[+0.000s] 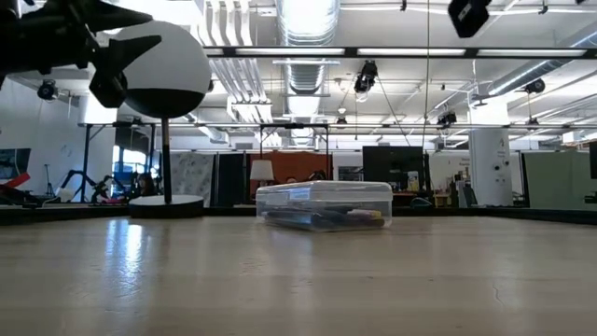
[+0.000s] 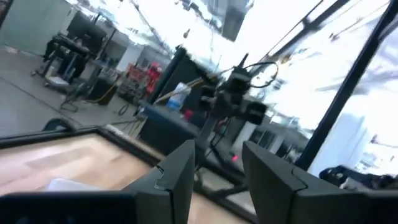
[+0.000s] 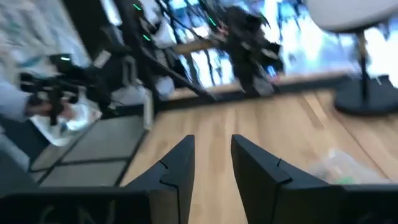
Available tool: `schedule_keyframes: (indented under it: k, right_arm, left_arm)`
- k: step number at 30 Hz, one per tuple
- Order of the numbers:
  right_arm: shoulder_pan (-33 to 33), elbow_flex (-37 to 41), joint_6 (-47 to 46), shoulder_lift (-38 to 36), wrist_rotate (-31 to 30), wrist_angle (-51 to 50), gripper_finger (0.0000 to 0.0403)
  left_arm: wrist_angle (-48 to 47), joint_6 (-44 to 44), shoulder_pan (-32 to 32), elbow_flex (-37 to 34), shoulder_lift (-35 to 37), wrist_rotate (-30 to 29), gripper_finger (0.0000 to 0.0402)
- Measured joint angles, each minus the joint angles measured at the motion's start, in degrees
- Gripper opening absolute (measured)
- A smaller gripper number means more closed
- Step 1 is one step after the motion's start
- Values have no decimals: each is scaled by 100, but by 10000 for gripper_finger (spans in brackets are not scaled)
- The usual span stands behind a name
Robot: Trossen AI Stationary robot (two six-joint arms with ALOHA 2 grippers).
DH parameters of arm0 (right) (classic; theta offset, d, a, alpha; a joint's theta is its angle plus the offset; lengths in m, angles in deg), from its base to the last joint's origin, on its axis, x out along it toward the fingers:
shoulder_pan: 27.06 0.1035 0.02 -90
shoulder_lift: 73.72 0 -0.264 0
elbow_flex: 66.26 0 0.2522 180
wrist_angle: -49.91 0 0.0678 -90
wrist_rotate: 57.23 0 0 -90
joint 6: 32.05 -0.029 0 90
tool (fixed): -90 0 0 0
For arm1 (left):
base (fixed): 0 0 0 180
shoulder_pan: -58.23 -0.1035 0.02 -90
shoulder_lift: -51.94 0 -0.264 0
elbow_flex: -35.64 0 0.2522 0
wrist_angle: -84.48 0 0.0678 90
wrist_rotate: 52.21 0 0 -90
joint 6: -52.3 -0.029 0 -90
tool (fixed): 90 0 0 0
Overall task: Pick & place school supplies into a supply box
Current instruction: Return to Home Position
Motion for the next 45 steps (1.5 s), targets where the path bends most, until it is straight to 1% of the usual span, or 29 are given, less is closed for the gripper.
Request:
schedule_keyframes:
  k: [3,5,8,11,13,17,22,25,27,29,30,33,34,43,45]
  right_arm:
    - [-72,715,39,-652,61,709,98]
    - [-167,1258,-85,-1159,1,1228,97]
    - [-182,2033,-216,-1854,-17,2018,98]
    - [-190,2612,-190,-2446,-24,2500,98]
    - [-206,2920,-158,-2773,-164,2467,98]
    - [-209,3493,-188,-3217,-190,2430,98]
    - [-207,4024,-186,-3371,-187,2410,98]
    - [-201,4049,-168,-3352,-143,1961,98]
    - [-203,4051,-167,-3363,-143,1660,98]
    - [-205,4051,-166,-3420,-141,1674,98]
    - [-207,4051,-168,-3464,-140,1728,98]
    - [-308,4051,-166,-3722,-125,1725,98]
    - [-362,4051,-166,-3840,-127,1673,98]
    - [-682,4051,-166,-3857,-163,1404,98]
    - [-693,4051,-165,-3854,-167,1405,98]
  left_arm:
    - [-753,-138,1,208,287,-15,120]
    - [-1063,-381,0,303,381,-47,120]
    - [-1099,-441,1,360,498,-108,120]
    - [-1107,-445,1,375,492,-106,120]
    - [-1105,-450,1,362,490,-106,120]
    - [-1114,-457,1,290,435,-106,120]
    - [-1094,-457,1,200,318,-101,120]
    - [-1207,-456,-13,-30,297,-148,120]
    - [-1783,-421,-13,-24,361,-114,120]
    - [-2178,-419,-13,-31,415,-89,120]
    - [-2519,-418,-16,-31,463,-93,120]
    - [-3367,-417,-24,-31,769,-86,120]
    - [-3515,-420,-25,-30,901,-69,120]
    - [-3506,-428,-37,-33,2299,-80,120]
    - [-3514,-428,-38,-30,2293,-80,120]
